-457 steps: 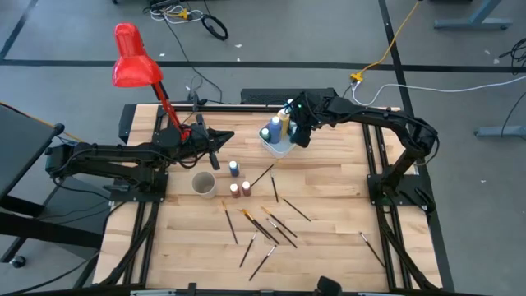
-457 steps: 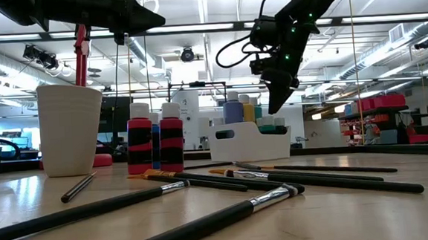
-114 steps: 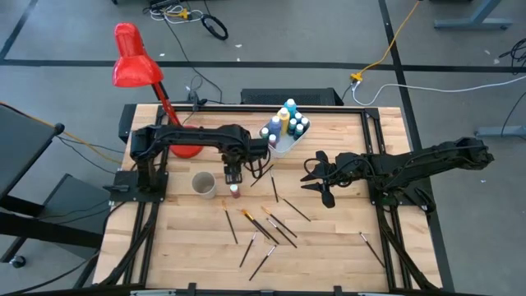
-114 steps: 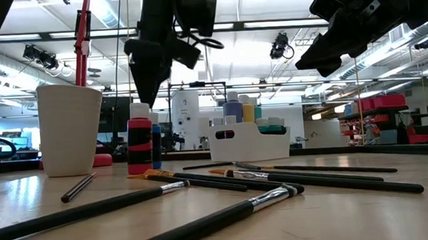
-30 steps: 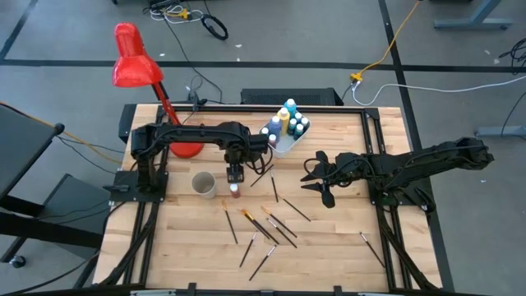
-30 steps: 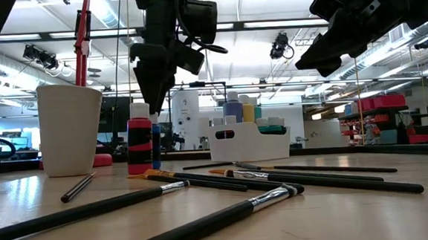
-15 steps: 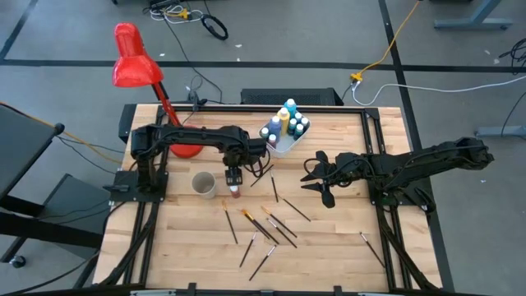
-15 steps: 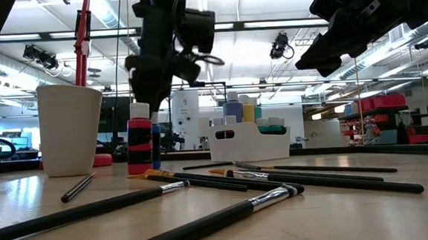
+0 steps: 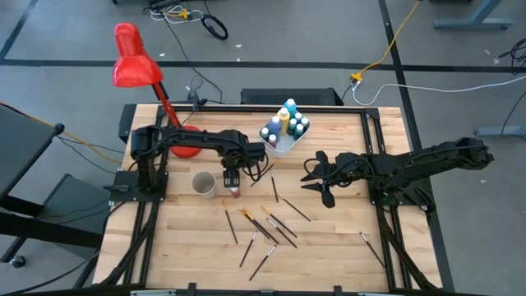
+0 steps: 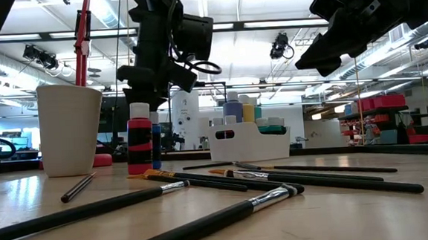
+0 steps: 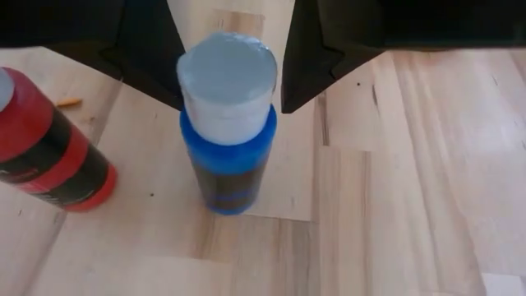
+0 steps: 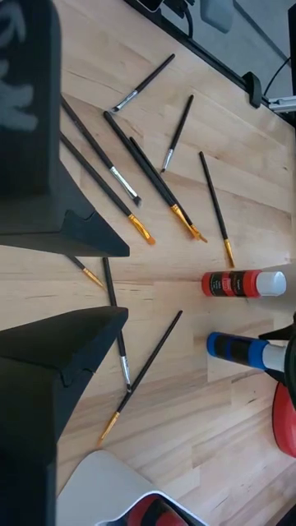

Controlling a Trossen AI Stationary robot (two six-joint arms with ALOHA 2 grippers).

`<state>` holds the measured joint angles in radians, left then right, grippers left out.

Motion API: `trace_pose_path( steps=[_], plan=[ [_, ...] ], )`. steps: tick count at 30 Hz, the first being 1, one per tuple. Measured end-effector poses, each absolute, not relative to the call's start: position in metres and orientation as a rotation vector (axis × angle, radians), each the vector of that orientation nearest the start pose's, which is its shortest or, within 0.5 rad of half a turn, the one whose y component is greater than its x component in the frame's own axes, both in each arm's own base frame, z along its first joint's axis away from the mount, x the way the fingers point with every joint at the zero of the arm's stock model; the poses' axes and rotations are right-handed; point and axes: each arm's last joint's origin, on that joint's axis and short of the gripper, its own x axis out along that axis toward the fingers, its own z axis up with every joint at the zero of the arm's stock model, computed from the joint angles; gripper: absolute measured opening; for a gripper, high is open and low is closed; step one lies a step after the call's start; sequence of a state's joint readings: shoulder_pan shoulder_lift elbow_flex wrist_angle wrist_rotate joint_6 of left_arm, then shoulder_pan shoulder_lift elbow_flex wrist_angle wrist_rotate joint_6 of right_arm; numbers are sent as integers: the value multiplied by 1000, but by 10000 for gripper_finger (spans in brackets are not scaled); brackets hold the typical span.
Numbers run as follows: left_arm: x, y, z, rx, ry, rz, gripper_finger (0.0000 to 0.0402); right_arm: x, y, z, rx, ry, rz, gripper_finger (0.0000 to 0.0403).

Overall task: Pick & Place Paint Supplies
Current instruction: Put the small dark blue paint bottle into the white bin

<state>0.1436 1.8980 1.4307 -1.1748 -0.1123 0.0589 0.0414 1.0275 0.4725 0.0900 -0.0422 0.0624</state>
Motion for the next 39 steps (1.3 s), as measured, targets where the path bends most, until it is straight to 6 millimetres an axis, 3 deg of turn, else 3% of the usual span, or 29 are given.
trace_pose_path(
  steps=[10,19,34,39],
  plan=[
    [346,41,216,52,1637,117,201,210,10,208,60,467,68,111],
    [351,43,222,65,1594,122,195,210,10,208,66,468,66,111],
    [358,43,222,119,1519,66,132,210,10,208,67,468,66,111],
    [359,43,224,131,1515,55,134,210,10,208,67,468,66,111]
  ],
)
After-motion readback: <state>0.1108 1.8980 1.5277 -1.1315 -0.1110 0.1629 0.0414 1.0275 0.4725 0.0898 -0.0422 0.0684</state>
